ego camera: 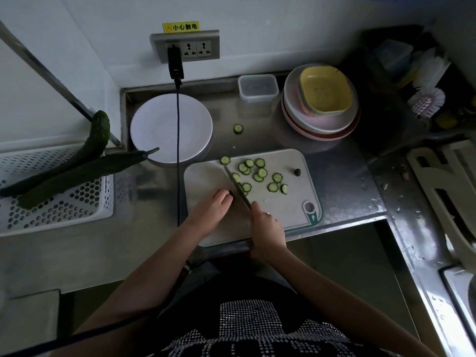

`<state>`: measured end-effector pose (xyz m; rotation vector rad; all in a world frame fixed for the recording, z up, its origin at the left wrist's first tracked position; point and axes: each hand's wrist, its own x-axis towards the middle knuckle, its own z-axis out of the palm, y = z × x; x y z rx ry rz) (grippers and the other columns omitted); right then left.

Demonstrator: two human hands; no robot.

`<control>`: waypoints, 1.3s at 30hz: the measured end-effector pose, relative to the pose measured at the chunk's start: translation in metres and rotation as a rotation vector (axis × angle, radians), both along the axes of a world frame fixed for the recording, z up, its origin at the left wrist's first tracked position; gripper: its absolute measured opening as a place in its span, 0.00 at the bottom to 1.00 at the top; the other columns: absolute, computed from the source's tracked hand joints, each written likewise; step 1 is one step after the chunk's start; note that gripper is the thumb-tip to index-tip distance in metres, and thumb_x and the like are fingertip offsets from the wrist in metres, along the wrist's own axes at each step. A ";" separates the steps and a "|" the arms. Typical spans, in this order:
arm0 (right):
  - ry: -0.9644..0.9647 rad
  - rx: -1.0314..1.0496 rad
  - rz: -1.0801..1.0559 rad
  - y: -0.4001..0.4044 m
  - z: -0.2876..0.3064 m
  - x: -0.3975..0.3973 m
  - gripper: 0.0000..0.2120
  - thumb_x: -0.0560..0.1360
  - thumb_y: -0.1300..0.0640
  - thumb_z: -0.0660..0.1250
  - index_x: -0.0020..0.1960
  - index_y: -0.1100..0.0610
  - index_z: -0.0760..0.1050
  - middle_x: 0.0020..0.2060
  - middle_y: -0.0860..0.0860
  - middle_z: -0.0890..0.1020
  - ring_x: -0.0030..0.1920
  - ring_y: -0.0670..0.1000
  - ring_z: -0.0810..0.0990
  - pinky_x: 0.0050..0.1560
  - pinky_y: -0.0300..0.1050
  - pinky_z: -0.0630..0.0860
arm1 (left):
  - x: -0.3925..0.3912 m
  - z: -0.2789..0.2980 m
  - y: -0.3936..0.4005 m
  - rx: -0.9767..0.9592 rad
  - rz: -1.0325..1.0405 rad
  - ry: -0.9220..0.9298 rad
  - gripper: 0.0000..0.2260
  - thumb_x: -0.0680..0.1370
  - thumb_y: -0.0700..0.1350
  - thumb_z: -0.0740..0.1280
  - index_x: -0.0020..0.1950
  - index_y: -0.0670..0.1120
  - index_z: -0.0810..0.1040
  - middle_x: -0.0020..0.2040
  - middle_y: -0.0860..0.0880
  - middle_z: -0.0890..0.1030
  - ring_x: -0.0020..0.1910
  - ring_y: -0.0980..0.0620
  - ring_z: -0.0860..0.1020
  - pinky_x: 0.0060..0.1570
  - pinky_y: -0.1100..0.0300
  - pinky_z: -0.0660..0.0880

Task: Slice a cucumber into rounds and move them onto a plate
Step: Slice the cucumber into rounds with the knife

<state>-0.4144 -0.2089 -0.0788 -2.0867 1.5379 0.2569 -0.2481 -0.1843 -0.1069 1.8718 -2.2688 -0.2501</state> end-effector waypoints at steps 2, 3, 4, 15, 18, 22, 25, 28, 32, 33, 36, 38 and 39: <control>-0.052 0.002 -0.047 -0.002 0.002 -0.005 0.02 0.81 0.61 0.53 0.50 0.55 0.60 0.43 0.60 0.80 0.43 0.63 0.80 0.39 0.53 0.74 | 0.000 -0.002 0.001 -0.018 -0.007 0.012 0.22 0.54 0.27 0.76 0.45 0.38 0.80 0.47 0.42 0.79 0.50 0.48 0.72 0.23 0.59 0.76; -0.076 -0.001 -0.058 -0.002 0.003 -0.007 0.03 0.82 0.59 0.52 0.49 0.55 0.60 0.42 0.61 0.80 0.42 0.63 0.79 0.38 0.53 0.74 | -0.001 -0.002 0.002 -0.023 -0.007 0.014 0.22 0.54 0.27 0.76 0.45 0.38 0.80 0.46 0.42 0.79 0.50 0.48 0.72 0.23 0.60 0.76; -0.098 -0.011 -0.059 -0.001 0.005 -0.007 0.04 0.82 0.57 0.52 0.50 0.56 0.61 0.41 0.61 0.80 0.41 0.63 0.79 0.37 0.53 0.74 | -0.001 -0.002 0.003 -0.029 -0.006 0.023 0.21 0.55 0.28 0.76 0.45 0.38 0.80 0.46 0.43 0.78 0.50 0.48 0.71 0.24 0.60 0.76; -0.142 -0.063 0.030 0.012 0.005 0.006 0.08 0.83 0.54 0.51 0.54 0.58 0.64 0.40 0.60 0.81 0.40 0.63 0.80 0.34 0.49 0.71 | 0.001 -0.003 0.002 -0.030 -0.011 0.070 0.24 0.58 0.28 0.75 0.53 0.36 0.77 0.47 0.41 0.77 0.51 0.45 0.69 0.25 0.54 0.78; -0.106 -0.075 0.047 0.013 0.004 0.009 0.08 0.83 0.53 0.51 0.55 0.58 0.63 0.42 0.60 0.81 0.42 0.63 0.81 0.37 0.53 0.74 | 0.001 -0.002 0.001 -0.027 -0.012 0.065 0.23 0.58 0.29 0.76 0.51 0.37 0.78 0.46 0.41 0.77 0.50 0.45 0.71 0.26 0.54 0.78; -0.065 -0.054 0.054 0.014 0.002 0.013 0.06 0.83 0.56 0.52 0.56 0.57 0.62 0.43 0.60 0.81 0.43 0.63 0.81 0.40 0.55 0.77 | 0.001 0.000 0.001 -0.040 -0.023 0.048 0.21 0.57 0.29 0.76 0.48 0.37 0.79 0.45 0.42 0.78 0.48 0.45 0.74 0.29 0.57 0.78; -0.023 -0.001 0.044 0.013 0.001 0.012 0.05 0.81 0.62 0.52 0.56 0.57 0.62 0.44 0.61 0.80 0.45 0.64 0.80 0.41 0.55 0.76 | 0.001 -0.004 0.002 -0.024 -0.016 0.059 0.21 0.58 0.26 0.74 0.49 0.37 0.77 0.48 0.41 0.77 0.51 0.46 0.69 0.29 0.54 0.78; -0.009 0.025 0.045 0.013 0.003 0.012 0.06 0.80 0.64 0.52 0.56 0.58 0.62 0.45 0.61 0.80 0.46 0.64 0.80 0.41 0.54 0.74 | 0.001 -0.007 0.003 0.001 -0.012 0.047 0.22 0.57 0.25 0.73 0.50 0.36 0.77 0.49 0.41 0.77 0.51 0.46 0.69 0.27 0.54 0.78; 0.005 0.021 0.050 0.010 0.004 0.011 0.05 0.80 0.63 0.53 0.56 0.58 0.62 0.46 0.60 0.80 0.46 0.63 0.80 0.38 0.52 0.70 | 0.001 -0.007 0.002 0.016 0.004 0.033 0.24 0.56 0.26 0.74 0.50 0.37 0.77 0.50 0.41 0.77 0.50 0.46 0.69 0.25 0.54 0.77; 0.012 0.012 0.055 0.010 0.004 0.010 0.05 0.80 0.62 0.53 0.56 0.57 0.62 0.45 0.60 0.80 0.45 0.63 0.80 0.38 0.51 0.70 | 0.002 -0.007 0.002 0.016 0.002 0.029 0.25 0.56 0.26 0.74 0.50 0.37 0.77 0.50 0.41 0.77 0.50 0.46 0.69 0.25 0.54 0.77; 0.052 -0.022 0.048 0.007 0.004 0.002 0.06 0.80 0.64 0.54 0.55 0.57 0.61 0.45 0.58 0.80 0.45 0.62 0.80 0.36 0.51 0.70 | 0.004 -0.008 0.004 -0.007 -0.019 0.021 0.23 0.56 0.26 0.74 0.50 0.36 0.78 0.49 0.41 0.77 0.50 0.46 0.70 0.26 0.55 0.77; 0.033 -0.041 0.030 0.006 0.004 -0.002 0.05 0.80 0.63 0.54 0.54 0.56 0.61 0.44 0.58 0.80 0.44 0.62 0.80 0.36 0.52 0.71 | 0.006 -0.008 0.005 -0.023 -0.038 0.021 0.21 0.57 0.27 0.74 0.49 0.37 0.79 0.48 0.41 0.78 0.50 0.46 0.70 0.26 0.55 0.77; 0.006 -0.050 0.021 0.006 0.005 -0.003 0.03 0.81 0.60 0.54 0.54 0.56 0.61 0.44 0.59 0.80 0.43 0.62 0.80 0.36 0.52 0.71 | 0.006 -0.007 0.005 -0.029 -0.040 0.022 0.21 0.58 0.28 0.75 0.49 0.37 0.79 0.47 0.41 0.78 0.50 0.46 0.70 0.26 0.56 0.77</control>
